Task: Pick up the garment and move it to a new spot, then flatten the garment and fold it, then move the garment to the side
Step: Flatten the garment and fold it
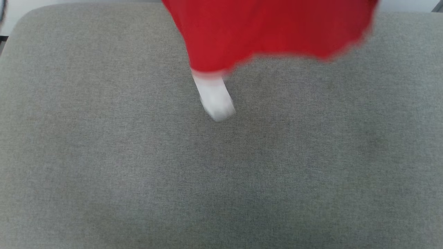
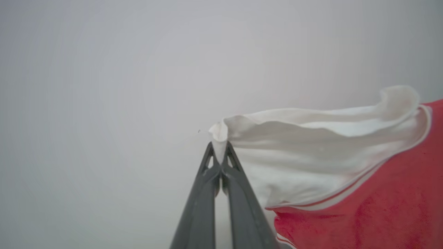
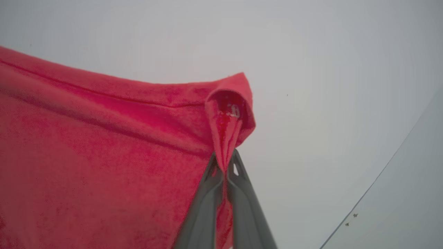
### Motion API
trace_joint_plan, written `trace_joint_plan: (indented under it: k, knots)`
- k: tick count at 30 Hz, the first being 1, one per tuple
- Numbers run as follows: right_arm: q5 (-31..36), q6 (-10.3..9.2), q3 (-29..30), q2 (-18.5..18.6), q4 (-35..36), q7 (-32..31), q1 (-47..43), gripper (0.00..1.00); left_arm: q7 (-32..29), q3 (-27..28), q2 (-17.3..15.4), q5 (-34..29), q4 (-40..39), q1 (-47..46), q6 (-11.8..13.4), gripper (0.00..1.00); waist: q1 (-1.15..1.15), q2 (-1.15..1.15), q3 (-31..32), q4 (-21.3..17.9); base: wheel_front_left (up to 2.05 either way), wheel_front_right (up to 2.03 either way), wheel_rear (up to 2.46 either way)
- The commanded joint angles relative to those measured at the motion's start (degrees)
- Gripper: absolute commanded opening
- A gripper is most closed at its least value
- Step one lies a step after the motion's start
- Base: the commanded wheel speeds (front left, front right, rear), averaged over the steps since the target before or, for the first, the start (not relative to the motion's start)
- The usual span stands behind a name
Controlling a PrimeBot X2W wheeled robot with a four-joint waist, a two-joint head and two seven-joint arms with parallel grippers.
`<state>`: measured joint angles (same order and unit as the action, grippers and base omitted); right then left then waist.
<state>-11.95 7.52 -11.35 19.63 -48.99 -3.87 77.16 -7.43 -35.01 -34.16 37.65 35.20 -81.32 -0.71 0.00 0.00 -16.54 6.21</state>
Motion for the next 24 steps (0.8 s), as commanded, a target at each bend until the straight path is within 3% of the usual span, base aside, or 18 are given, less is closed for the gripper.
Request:
trace_joint_plan:
  k: [1, 5, 9, 17, 24]
  knots:
    - [3.38, -0.05, 1.77, -0.83, -0.72, 3.41, 0.61, 0.0, 4.11, 0.37, 0.27, -1.82, 1.55, -1.85, 0.07, 0.0, 0.0, 0.0, -0.13, 0.02, 0.0, 0.0, 0.0]
    - [11.33, -0.05, 6.75, -3.52, -2.4, 9.55, 0.44, 0.0, 14.4, 0.26, 2.29, -3.51, 5.44, -4.41, -1.91, 0.0, 0.0, 0.0, 0.14, 0.38, 0.0, 0.0, 0.0]
    - [13.9, -0.05, 7.58, -6.1, -5.28, 8.56, -3.12, 0.0, 15.49, -2.27, 2.61, -3.12, 8.4, -1.43, -4.9, 0.0, 0.0, 0.0, 0.81, 0.87, 0.0, 0.0, 0.0]
    - [7.53, -0.05, 3.29, -7.5, -9.47, 1.09, -12.98, 0.0, 7.46, -8.45, 0.62, 3.43, 6.97, 12.46, -6.68, 0.0, 0.0, 0.0, 2.1, 1.7, 0.0, 0.0, 0.0]
    - [-2.49, -0.05, -4.02, -5.91, -5.74, -7.59, -22.75, 0.0, -4.7, -12.89, -4.05, 14.05, -2.87, 26.45, -6.72, 0.0, 0.0, 0.0, 3.86, 2.24, 0.0, 0.0, 0.0]
